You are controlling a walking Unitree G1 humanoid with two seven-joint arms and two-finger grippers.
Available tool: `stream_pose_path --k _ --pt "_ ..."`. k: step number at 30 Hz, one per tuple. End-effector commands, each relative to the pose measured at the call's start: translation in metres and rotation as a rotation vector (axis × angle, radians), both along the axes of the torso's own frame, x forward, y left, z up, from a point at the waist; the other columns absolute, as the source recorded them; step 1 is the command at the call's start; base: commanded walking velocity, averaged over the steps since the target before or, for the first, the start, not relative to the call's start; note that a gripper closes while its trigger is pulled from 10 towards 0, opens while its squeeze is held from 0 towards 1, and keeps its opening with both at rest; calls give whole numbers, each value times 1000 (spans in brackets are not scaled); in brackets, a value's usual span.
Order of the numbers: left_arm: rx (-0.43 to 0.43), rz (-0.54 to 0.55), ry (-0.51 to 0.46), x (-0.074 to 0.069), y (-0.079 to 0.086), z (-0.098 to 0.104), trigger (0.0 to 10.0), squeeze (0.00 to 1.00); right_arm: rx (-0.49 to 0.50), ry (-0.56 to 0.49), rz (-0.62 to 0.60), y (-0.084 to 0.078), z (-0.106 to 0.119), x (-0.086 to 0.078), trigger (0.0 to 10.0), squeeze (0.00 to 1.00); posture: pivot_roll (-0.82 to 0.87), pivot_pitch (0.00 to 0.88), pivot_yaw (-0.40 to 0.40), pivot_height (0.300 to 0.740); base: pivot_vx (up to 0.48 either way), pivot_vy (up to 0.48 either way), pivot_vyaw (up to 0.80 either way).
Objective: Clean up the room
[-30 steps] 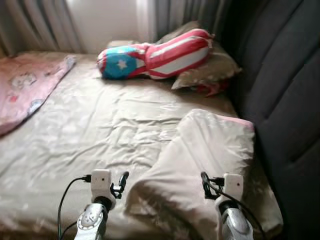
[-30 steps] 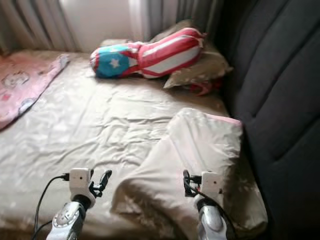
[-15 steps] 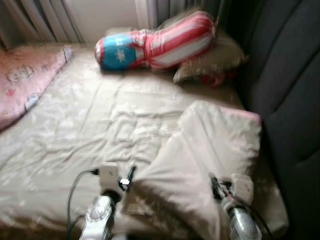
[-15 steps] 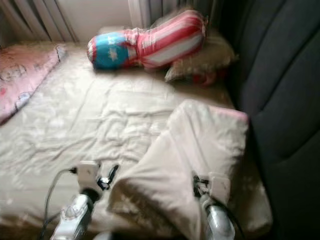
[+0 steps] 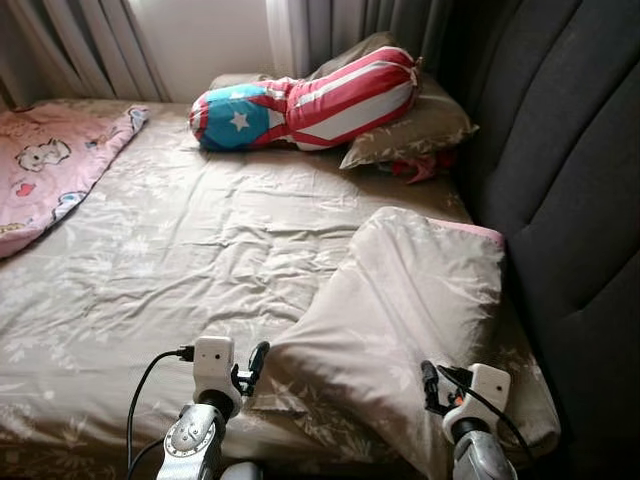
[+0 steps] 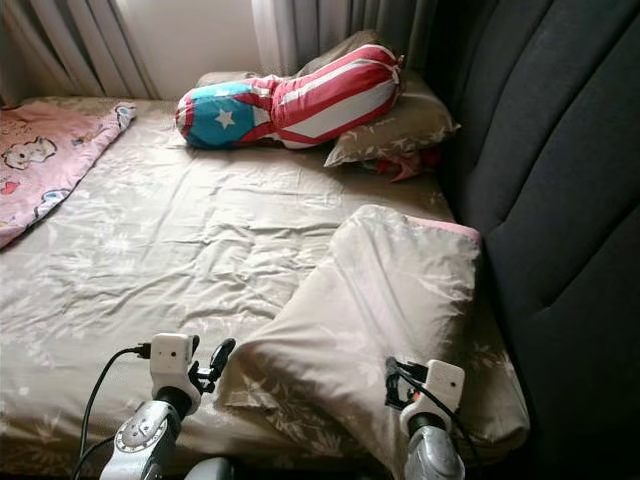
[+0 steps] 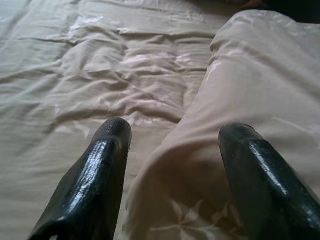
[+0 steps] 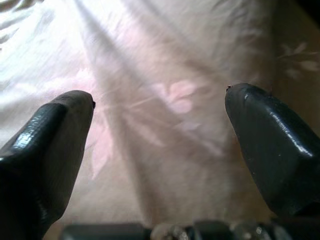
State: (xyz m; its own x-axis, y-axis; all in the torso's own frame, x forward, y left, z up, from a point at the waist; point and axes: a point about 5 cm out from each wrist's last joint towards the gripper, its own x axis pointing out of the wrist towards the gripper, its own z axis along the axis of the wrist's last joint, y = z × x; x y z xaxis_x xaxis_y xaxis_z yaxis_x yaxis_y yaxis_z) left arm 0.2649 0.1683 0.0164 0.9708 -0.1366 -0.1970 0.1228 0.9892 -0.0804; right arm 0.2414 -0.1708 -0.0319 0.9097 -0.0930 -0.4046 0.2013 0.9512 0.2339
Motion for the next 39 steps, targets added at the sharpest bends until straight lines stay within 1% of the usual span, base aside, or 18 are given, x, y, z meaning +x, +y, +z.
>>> stream_pose_path --k 1,5,6,7,9,11,15,19,20,21,22,23,27,31,32,37,39 --pt "11 -8 7 -1 0 -1 10000 0 0 33 -7 -1 -3 0 10000 1000 -12 80 -37 665 0 0 0" --pt "19 -8 6 -3 4 0 10000 0 -22 67 -11 -4 -2 5 10000 1000 -2 99 -31 665 0 0 0" --pt "22 -10 7 -3 4 0 10000 0 -25 72 -11 -5 -2 6 10000 255 -1 102 -30 665 0 0 0" --pt "26 -13 8 -3 5 1 10000 0 -35 82 -12 -6 -2 7 10000 0 1 109 -27 665 0 0 0" --pt "27 -13 7 -3 6 1 10000 0 -47 93 -24 -10 -1 9 10000 0 2 112 -26 665 0 0 0" --pt "32 -13 8 -4 8 1 10000 0 -21 109 -65 -16 -1 10 10000 0 14 122 -17 665 0 0 0" --pt "41 -20 11 -7 11 2 10000 0 69 153 -139 -21 -5 8 10000 0 23 134 -5 665 0 0 0" --pt "54 -28 10 -9 13 3 10000 0 122 174 -165 -22 -8 6 10000 0 30 147 4 665 0 0 0" --pt "61 -31 10 -10 14 4 10000 0 121 201 -151 -21 -11 4 10000 0 31 153 7 665 0 0 0" --pt "61 -31 10 -10 14 4 10000 0 121 201 -151 -21 -11 4 10000 0 31 153 7 665 0 0 0" --pt "68 -38 9 -12 15 5 10000 0 120 242 -126 -17 -16 -1 10000 0 37 158 12 665 0 0 0" --pt "70 -41 9 -12 15 5 10000 0 121 258 -117 -16 -18 -3 10000 0 39 159 13 665 0 0 0" --pt "86 -66 5 -17 15 8 10000 0 161 278 -96 -7 -24 -10 10000 0 54 173 25 665 0 0 0" --pt "93 -71 8 -21 18 9 10000 0 215 279 -44 4 -26 -12 10000 0 63 182 33 665 0 0 0" --pt "97 -74 11 -22 20 9 10000 0 236 282 -17 9 -27 -13 10000 0 68 187 39 665 0 0 0" --pt "103 -82 18 -27 22 10 10000 0 234 298 9 12 -28 -14 10000 0 76 195 45 665 0 0 0" --pt "107 -88 26 -29 24 11 10000 0 234 338 51 16 -30 -16 10000 0 80 200 49 665 0 0 0"
